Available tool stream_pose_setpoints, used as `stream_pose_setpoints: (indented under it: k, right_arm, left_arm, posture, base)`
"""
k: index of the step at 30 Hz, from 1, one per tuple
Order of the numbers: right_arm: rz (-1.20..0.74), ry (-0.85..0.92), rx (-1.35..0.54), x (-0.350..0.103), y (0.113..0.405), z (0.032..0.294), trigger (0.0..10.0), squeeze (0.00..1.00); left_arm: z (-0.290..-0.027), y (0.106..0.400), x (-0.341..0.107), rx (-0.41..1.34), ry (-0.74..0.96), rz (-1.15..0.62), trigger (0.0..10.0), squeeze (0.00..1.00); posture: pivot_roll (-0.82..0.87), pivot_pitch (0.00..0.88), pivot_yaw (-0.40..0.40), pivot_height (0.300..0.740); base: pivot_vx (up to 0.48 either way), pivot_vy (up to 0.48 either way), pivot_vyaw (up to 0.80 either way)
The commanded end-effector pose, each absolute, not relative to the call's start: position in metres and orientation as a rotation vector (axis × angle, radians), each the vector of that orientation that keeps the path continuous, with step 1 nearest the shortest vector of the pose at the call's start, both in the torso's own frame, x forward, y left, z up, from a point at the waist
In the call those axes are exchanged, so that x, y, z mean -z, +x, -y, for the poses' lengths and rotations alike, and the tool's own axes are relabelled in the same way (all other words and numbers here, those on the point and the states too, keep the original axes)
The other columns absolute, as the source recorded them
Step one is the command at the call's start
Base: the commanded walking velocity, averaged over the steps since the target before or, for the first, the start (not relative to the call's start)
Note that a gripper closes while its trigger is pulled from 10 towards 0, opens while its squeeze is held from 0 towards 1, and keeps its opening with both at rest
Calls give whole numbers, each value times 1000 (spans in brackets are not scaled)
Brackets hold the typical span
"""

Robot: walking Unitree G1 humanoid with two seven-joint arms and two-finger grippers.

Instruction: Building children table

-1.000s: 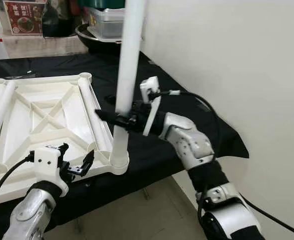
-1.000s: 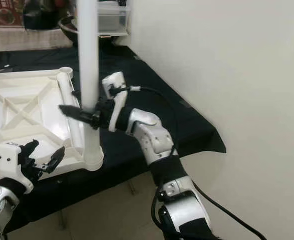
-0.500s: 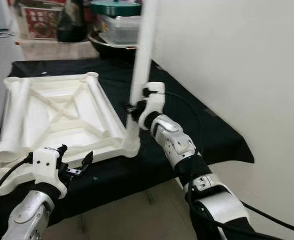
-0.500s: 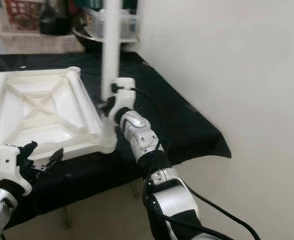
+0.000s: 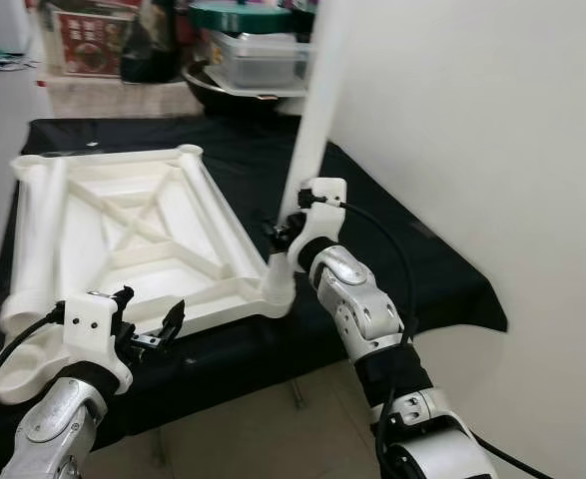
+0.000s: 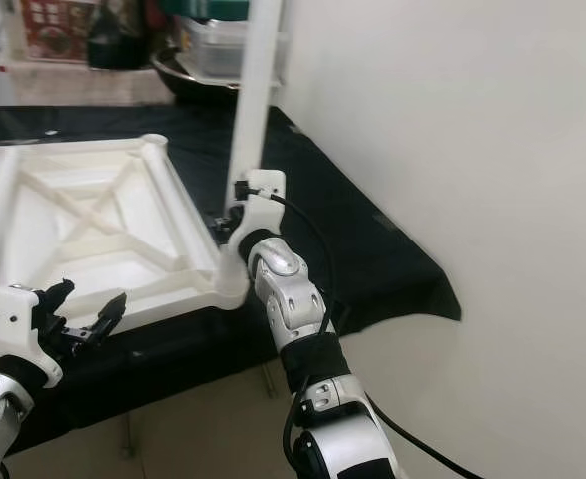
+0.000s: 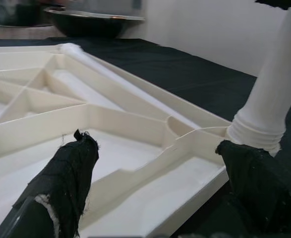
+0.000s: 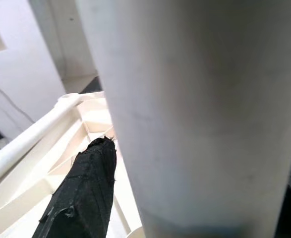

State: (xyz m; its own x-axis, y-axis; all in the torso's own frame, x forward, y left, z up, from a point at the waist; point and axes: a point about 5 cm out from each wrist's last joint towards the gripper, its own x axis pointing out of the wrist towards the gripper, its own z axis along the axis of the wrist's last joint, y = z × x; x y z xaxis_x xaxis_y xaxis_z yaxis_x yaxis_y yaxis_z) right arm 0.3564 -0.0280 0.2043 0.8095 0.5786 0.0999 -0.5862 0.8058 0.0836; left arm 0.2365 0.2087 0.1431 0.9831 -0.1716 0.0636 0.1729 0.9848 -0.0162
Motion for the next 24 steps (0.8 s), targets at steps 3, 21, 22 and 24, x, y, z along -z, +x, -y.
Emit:
stream_pose_setpoints:
  k: [3, 21, 22, 24]
  right_arm:
    - [168, 183, -908, -217, 349, 15, 10000, 0]
    - [-197, -39, -361, -148, 381, 65, 0, 0]
    - [-227, 11, -176, -142, 378, 74, 0, 0]
    - [-241, 46, -79, -139, 373, 77, 0, 0]
  left_arm:
    - [-209, 238, -139, 176, -29, 51, 10000, 0]
    - [-207, 237, -138, 172, -37, 58, 10000, 0]
    - [-207, 236, -138, 174, -37, 57, 10000, 0]
    - [-207, 236, -139, 175, -36, 56, 10000, 0]
  posture:
    - [196, 0, -157, 740]
    - [209, 0, -170, 740]
    - [210, 0, -168, 740]
    - [208, 0, -167, 740]
  base:
    - [0, 0, 0]
    - [0, 0, 0]
    - [0, 0, 0]
    - [0, 0, 0]
